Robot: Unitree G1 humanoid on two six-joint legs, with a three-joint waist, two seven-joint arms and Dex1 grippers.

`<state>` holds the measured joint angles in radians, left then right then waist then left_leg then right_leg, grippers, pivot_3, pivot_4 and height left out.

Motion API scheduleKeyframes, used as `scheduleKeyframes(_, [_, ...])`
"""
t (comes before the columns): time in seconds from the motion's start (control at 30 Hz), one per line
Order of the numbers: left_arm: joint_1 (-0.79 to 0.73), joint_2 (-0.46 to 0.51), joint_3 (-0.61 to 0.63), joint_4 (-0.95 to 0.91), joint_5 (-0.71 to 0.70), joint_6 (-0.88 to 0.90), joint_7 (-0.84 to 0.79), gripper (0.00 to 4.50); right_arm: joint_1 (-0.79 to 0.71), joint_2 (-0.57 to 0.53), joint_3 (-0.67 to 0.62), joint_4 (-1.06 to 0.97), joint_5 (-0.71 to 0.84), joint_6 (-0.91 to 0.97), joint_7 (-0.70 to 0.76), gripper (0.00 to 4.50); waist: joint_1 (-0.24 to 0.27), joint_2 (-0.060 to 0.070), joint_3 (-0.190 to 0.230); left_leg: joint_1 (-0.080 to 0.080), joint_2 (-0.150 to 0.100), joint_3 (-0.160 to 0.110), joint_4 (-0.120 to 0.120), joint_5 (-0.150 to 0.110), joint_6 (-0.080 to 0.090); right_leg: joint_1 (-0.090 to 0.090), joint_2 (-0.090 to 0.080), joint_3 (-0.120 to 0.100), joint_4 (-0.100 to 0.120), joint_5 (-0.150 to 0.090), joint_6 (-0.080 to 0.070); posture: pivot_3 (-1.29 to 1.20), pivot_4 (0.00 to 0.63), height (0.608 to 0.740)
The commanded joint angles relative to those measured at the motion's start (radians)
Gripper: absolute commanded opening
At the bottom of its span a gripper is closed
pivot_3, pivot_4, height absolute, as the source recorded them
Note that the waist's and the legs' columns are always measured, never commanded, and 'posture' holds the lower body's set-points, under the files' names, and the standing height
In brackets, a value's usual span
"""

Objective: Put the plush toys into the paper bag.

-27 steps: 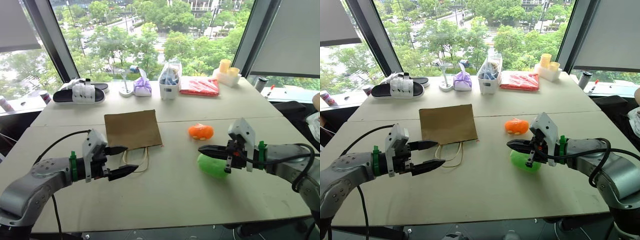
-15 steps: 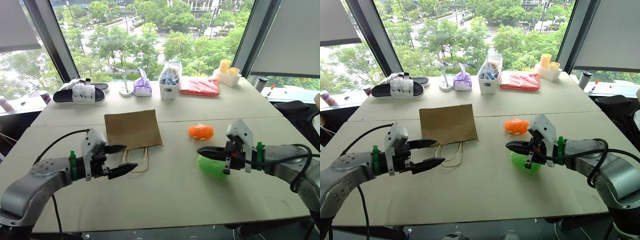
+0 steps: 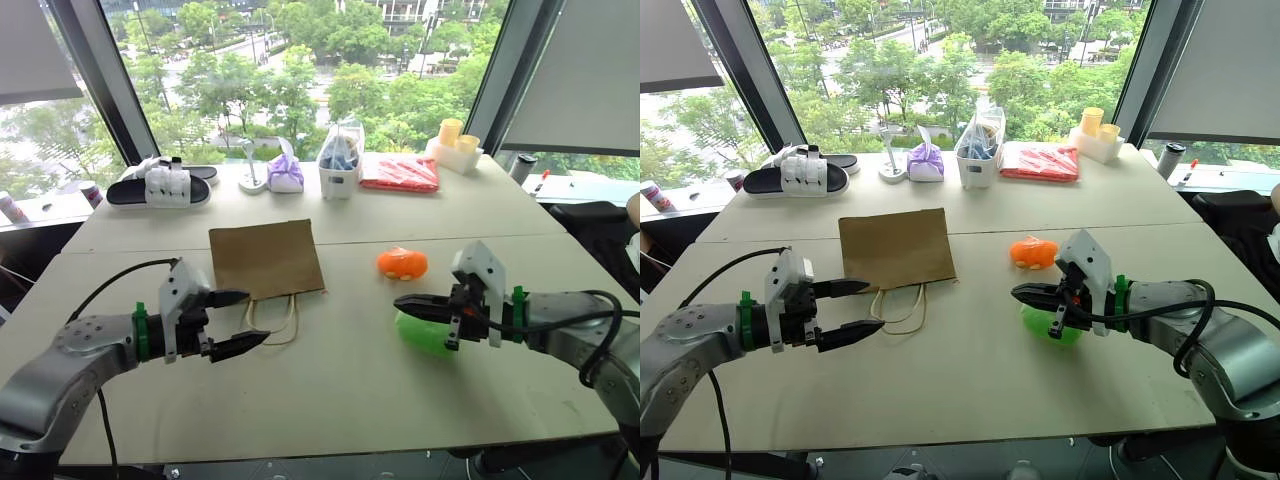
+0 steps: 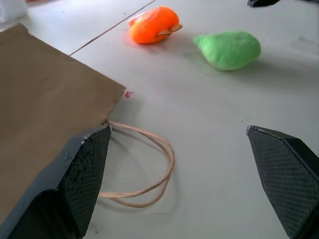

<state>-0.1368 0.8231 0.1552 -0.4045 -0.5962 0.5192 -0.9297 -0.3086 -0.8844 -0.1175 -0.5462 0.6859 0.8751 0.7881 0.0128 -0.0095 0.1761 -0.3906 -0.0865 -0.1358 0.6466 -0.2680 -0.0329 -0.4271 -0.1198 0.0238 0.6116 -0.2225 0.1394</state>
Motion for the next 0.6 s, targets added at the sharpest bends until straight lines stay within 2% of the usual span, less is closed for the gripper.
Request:
scheduleKeyframes(0.03, [0.006,0.028,-0.062,0.079,0.182,-0.248,-0.073,4.46,0.005,0.014,0.015,-0.041,-0.013,-0.028,-0.014,0.00,0.000,0.000,0.000,0.000,0.000,0.000,0.000,0.000,0.000,0.000,0.000,0.000,0.000,0.000,0.000,0.00,0.150,0.740])
scheduleKeyframes(0.3, [-0.143,-0.039,-0.176,0.386,0.315,-0.522,-0.187,4.46,-0.002,0.055,0.059,-0.049,-0.046,-0.044,-0.055,0.00,0.001,0.000,0.000,0.000,0.000,0.000,0.000,0.000,0.000,0.000,0.000,0.000,0.000,0.001,0.001,0.00,0.150,0.740])
scheduleKeyframes(0.6, [-0.284,-0.151,-0.240,0.633,0.398,-0.667,-0.204,4.46,0.019,0.080,0.066,-0.073,-0.058,-0.050,-0.093,0.00,-0.001,0.000,0.000,0.000,-0.001,0.000,0.000,0.000,0.000,-0.001,0.000,0.000,0.001,0.002,0.003,0.00,0.150,0.740])
